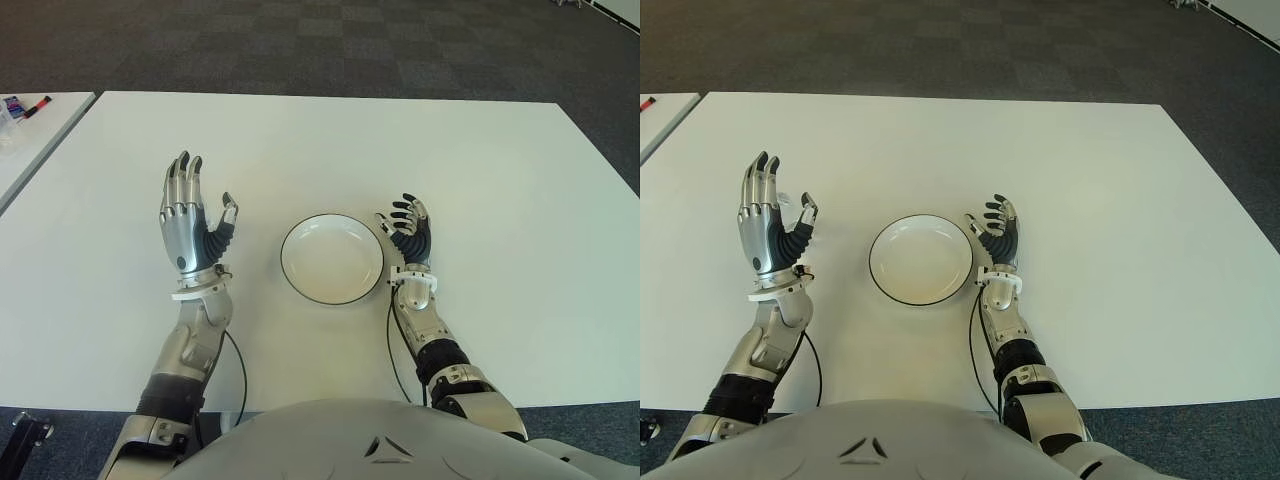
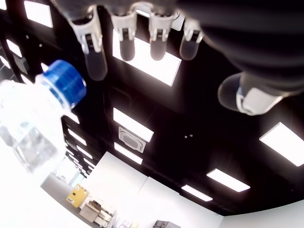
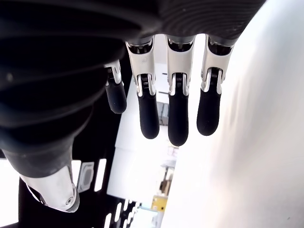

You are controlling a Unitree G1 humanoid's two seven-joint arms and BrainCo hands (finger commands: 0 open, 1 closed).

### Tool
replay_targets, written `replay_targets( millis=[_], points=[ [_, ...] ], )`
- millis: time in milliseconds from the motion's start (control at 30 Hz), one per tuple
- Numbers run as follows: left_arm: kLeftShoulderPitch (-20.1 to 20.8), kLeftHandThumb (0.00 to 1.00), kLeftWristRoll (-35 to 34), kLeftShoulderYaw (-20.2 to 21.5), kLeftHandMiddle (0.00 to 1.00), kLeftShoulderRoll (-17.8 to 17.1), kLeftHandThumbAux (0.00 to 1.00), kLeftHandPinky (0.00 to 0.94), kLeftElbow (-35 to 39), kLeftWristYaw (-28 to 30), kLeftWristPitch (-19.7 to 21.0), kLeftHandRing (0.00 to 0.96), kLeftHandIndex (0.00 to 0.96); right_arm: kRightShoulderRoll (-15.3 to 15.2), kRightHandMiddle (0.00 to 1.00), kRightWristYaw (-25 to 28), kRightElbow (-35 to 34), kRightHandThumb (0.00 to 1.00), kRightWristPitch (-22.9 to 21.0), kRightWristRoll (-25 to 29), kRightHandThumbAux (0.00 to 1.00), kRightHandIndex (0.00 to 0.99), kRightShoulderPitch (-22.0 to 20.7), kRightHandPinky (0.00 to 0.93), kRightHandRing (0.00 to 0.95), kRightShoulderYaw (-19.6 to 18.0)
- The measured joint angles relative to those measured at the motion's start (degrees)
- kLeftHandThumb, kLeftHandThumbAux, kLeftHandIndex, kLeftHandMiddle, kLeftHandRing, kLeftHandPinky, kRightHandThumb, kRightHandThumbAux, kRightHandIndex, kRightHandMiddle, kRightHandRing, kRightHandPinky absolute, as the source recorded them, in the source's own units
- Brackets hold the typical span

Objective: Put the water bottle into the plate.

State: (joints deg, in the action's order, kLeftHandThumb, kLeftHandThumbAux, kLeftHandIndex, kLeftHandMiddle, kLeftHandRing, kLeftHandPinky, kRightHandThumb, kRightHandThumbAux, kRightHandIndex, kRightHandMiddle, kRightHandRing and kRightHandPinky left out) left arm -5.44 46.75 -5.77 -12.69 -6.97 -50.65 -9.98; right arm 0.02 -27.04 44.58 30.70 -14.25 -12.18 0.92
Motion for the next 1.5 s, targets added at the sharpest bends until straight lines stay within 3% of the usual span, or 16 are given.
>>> replay_targets(
  millis=[367,667,1200,1500],
  points=[
    [1.2,0.533,-1.7,0.9,0.000,0.2,0.406,0.174,-1.4,0.0,-0.6,0.049,0.000,-0.3,0.321,0.6,0.7,0.686,1.1,0.0,0.718,0.204,-0.2,0.385,0.352,0.3],
    [4.8,0.456,-5.4,6.1,0.000,-4.4,0.388,0.116,-8.2,-1.3,-1.7,0.025,0.000,-0.7,0.320,1.5,1.5,0.696,2.3,0.0,0.725,0.206,-0.4,0.381,0.346,0.3],
    [4.5,0.577,-5.9,7.1,0.000,-3.4,0.352,0.136,-7.6,-3.7,-1.2,0.016,0.000,-0.9,0.321,2.2,2.1,0.697,2.3,0.2,0.713,0.199,-0.9,0.393,0.352,0.2],
    [4.4,0.574,-6.8,7.2,0.000,-2.9,0.354,0.115,-6.8,-3.6,-0.4,0.011,0.000,-0.9,0.318,2.2,2.3,0.707,2.3,0.2,0.710,0.200,-0.9,0.387,0.350,0.1]
  ],
)
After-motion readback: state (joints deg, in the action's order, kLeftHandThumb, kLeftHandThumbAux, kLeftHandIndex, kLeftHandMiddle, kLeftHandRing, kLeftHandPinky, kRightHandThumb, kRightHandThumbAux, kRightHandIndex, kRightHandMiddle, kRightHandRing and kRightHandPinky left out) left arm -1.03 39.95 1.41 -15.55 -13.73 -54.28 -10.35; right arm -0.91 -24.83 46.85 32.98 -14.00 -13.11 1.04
